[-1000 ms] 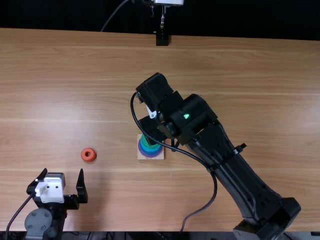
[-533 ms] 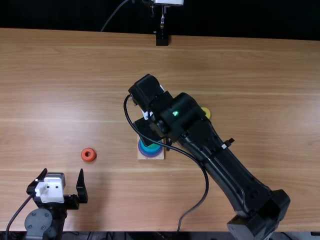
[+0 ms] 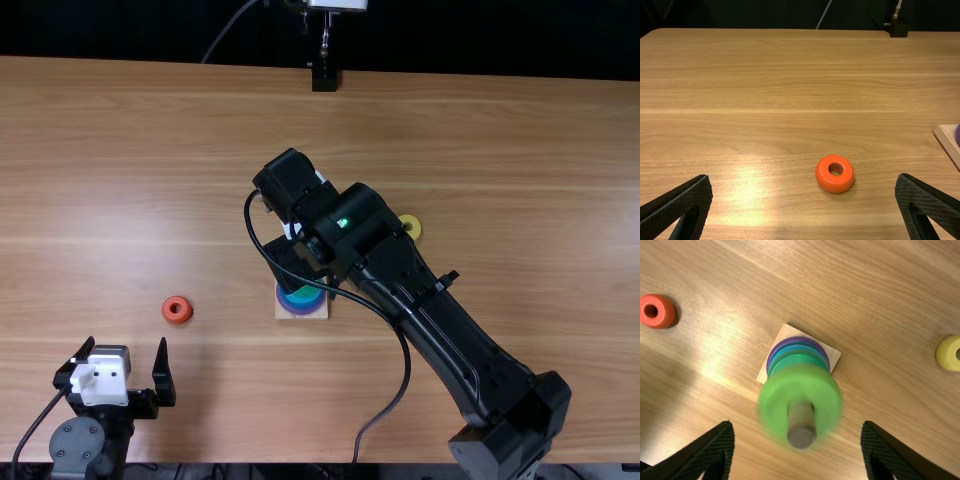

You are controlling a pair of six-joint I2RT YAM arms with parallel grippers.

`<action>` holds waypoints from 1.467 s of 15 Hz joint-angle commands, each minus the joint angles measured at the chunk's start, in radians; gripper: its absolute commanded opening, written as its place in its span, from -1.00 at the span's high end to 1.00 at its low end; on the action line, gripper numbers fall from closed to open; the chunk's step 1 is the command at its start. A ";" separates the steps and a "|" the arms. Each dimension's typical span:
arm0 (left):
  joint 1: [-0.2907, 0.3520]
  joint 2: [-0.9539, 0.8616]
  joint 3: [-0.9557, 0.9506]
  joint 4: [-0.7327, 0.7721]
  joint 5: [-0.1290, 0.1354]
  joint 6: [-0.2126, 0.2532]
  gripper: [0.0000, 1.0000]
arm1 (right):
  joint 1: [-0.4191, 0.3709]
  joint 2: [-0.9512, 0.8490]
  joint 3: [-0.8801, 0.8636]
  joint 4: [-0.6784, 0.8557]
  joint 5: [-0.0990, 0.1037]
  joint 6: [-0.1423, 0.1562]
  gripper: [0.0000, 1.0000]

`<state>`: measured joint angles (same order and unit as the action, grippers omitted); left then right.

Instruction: Build the Hanoi tower: stack the rings onto the peg from bottom to top in this color order: purple, dark blue, light blue, dark green, light green, yellow, orange.

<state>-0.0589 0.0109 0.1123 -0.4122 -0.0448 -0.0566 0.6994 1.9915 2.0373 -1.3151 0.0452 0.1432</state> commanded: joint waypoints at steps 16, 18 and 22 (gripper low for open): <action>0.001 -0.011 -0.112 -0.079 0.006 0.003 -1.00 | -0.271 0.059 0.101 0.097 0.014 0.091 -1.00; 0.001 -0.011 -0.112 -0.079 0.006 0.003 -1.00 | -0.308 0.089 0.080 0.092 0.014 0.087 -1.00; 0.001 -0.011 -0.112 -0.079 0.006 0.003 -1.00 | -0.396 0.141 0.015 0.094 0.014 0.081 -1.00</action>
<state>-0.0589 0.0109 0.1123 -0.4118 -0.0448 -0.0566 0.3252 2.1056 2.0701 -1.2205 0.0456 0.2218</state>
